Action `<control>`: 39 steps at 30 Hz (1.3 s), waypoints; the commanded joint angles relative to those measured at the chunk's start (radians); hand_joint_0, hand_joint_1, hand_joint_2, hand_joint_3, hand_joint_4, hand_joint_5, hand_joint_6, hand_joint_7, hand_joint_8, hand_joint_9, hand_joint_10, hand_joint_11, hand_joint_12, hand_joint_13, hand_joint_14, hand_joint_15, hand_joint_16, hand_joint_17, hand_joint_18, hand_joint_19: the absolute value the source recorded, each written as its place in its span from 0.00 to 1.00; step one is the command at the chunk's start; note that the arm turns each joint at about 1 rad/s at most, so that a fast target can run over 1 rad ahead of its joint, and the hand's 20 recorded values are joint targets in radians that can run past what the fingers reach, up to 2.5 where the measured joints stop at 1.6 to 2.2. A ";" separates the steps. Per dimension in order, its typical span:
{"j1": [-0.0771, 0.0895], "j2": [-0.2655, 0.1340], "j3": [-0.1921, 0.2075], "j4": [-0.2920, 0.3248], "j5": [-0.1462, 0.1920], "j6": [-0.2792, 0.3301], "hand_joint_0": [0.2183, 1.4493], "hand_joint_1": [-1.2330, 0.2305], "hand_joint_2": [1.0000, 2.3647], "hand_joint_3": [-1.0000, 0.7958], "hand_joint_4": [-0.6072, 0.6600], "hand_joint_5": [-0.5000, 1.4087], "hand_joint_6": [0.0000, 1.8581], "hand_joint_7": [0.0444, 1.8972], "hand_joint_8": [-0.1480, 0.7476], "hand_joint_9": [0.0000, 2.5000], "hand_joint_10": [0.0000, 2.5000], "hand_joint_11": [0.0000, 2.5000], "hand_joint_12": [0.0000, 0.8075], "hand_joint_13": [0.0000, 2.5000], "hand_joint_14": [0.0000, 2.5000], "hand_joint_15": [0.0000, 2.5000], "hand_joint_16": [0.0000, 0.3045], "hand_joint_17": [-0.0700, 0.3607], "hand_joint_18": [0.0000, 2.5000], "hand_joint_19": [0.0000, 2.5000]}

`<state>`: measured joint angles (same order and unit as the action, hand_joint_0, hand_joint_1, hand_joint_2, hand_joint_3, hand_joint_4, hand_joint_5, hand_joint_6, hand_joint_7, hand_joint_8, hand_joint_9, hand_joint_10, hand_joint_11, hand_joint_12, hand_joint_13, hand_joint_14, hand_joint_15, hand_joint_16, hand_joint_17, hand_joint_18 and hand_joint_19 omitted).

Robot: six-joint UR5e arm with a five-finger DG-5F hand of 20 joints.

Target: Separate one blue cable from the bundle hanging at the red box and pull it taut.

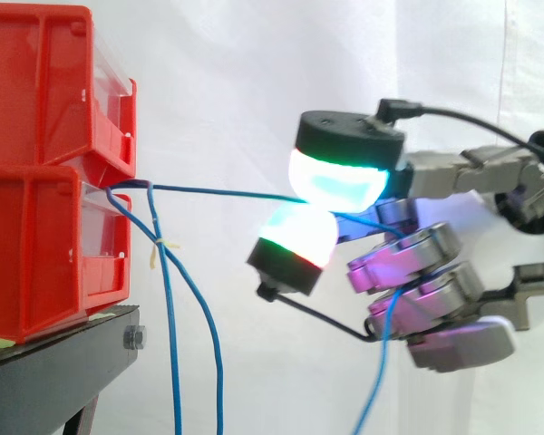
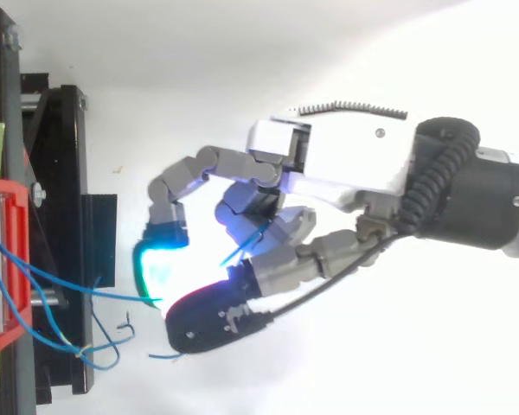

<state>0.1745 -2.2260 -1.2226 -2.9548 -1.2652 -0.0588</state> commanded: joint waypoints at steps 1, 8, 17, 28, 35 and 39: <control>0.002 0.043 -0.001 -0.148 -0.033 -0.021 0.34 0.35 0.00 0.60 0.43 0.18 0.50 0.70 0.59 0.42 1.00 0.65 0.55 0.41 1.00 0.61 0.18 0.44 0.62 0.43; 0.002 0.106 -0.055 -0.184 -0.033 -0.038 0.34 0.35 0.00 0.60 0.43 0.18 0.50 0.70 0.59 0.42 1.00 0.65 0.54 0.40 1.00 0.61 0.18 0.44 0.62 0.45; 0.016 0.144 -0.132 -0.073 0.010 -0.003 0.34 0.35 0.00 0.60 0.43 0.18 0.50 0.70 0.59 0.42 1.00 0.67 0.54 0.40 1.00 0.61 0.18 0.45 0.62 0.47; 0.030 0.135 -0.130 0.034 0.007 -0.023 0.34 0.35 0.01 0.60 0.43 0.18 0.49 0.70 0.58 0.42 1.00 0.65 0.54 0.40 1.00 0.61 0.17 0.44 0.62 0.49; 0.046 0.121 -0.132 0.026 0.013 -0.101 0.34 0.35 0.01 0.60 0.43 0.18 0.49 0.70 0.59 0.42 1.00 0.66 0.53 0.40 1.00 0.61 0.17 0.43 0.62 0.50; 0.057 0.121 -0.190 0.059 0.018 -0.153 0.34 0.35 0.01 0.60 0.43 0.18 0.49 0.70 0.58 0.42 1.00 0.65 0.53 0.40 1.00 0.62 0.17 0.44 0.62 0.51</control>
<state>0.2236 -2.1051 -1.3700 -2.9229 -1.2520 -0.1767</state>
